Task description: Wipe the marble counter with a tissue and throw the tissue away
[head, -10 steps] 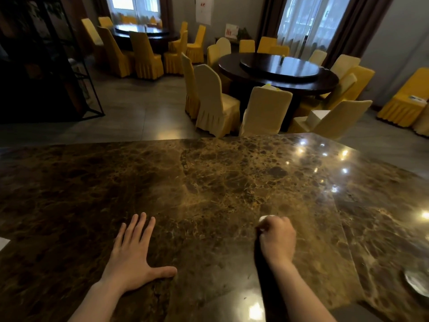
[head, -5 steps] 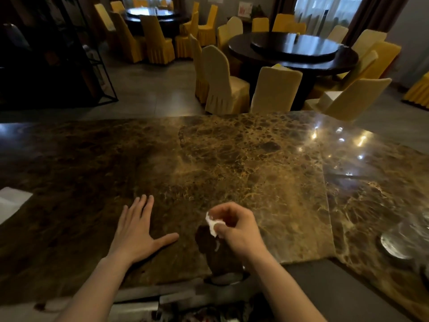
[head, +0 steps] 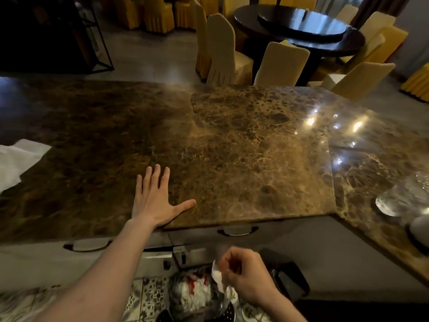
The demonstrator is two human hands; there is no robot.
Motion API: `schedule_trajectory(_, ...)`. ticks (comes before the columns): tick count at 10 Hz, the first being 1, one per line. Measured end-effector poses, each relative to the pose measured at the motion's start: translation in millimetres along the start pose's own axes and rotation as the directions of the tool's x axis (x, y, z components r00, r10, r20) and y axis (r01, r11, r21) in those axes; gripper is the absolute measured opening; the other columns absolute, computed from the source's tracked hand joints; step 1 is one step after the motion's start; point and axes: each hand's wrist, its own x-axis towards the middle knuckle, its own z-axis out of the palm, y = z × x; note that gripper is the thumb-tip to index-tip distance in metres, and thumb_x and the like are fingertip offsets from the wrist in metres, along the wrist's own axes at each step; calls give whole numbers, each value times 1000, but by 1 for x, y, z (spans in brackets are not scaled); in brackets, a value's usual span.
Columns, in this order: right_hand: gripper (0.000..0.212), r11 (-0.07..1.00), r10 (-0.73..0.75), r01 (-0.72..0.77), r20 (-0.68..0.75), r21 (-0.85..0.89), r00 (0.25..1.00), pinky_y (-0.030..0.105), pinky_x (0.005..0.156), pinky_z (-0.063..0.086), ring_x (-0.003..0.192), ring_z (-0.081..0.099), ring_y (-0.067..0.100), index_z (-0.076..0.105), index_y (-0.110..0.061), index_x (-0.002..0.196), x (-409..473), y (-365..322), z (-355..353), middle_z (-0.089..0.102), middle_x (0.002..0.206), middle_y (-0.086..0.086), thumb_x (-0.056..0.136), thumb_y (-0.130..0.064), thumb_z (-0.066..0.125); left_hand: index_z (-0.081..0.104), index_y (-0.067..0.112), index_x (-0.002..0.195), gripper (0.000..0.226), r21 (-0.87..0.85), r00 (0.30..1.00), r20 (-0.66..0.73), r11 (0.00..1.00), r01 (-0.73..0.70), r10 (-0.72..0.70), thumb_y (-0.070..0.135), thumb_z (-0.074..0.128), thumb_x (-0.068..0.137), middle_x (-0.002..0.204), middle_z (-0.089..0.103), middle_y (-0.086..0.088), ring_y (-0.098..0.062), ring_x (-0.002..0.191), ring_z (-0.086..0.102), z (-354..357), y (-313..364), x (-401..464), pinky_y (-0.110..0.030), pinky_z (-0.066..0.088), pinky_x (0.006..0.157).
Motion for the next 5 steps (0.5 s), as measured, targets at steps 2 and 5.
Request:
schedule_trajectory(2,24,952,241,-269,-184,-146,953,20,61,49,70,64,6,62,-27,66,6,44,46,70,72,-6,76,-5,66,-10,22,166,132,11,999,38,1000,-27,26,105,30,72,176,-18,-9,-27,159,-24,-2,-4,-1,-55,-10,131)
schedule_trajectory(5,16,963,252,-258,-82,-83,964,18,73,52,88,67,5,77,-31,102,21,58,86,70,86,-14,92,-21,69,-12,22,166,133,46,996,83,998,-47,43,104,30,71,175,-21,-10,-29,159,-25,-9,-3,-3,-55,-10,132)
